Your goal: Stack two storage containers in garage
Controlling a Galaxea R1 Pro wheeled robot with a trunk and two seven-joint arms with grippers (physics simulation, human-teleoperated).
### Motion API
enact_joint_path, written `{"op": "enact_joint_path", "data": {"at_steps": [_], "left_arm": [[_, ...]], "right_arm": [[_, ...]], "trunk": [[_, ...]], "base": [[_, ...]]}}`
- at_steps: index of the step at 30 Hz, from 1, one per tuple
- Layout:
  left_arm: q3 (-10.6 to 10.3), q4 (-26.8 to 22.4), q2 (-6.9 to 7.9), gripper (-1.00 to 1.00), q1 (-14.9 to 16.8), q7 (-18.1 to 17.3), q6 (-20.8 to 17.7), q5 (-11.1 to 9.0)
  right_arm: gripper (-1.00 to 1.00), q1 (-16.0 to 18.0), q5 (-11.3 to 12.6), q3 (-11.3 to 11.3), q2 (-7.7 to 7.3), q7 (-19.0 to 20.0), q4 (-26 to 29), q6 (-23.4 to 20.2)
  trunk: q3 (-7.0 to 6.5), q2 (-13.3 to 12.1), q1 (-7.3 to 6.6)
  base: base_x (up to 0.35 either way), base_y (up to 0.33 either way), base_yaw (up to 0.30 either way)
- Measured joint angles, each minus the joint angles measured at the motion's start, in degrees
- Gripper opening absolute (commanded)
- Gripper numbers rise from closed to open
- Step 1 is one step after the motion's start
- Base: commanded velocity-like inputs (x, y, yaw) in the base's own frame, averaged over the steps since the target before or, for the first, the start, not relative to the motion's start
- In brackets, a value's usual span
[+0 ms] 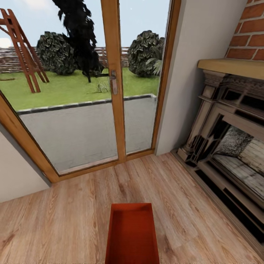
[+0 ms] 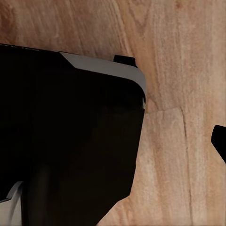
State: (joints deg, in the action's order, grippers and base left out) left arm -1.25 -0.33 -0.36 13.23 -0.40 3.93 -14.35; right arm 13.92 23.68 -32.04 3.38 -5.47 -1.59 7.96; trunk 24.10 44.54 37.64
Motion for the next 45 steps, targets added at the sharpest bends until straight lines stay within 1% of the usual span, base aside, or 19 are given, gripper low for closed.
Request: {"op": "enact_joint_path", "data": {"at_steps": [45], "left_arm": [[0.0,0.0,-0.03,1.00,0.0,0.0,0.0,0.0]], "right_arm": [[1.00,0.0,-0.1,0.0,0.00,0.0,0.0,0.0]], "trunk": [[4.17,0.0,0.00]], "base": [[0.000,0.000,0.000]]}}
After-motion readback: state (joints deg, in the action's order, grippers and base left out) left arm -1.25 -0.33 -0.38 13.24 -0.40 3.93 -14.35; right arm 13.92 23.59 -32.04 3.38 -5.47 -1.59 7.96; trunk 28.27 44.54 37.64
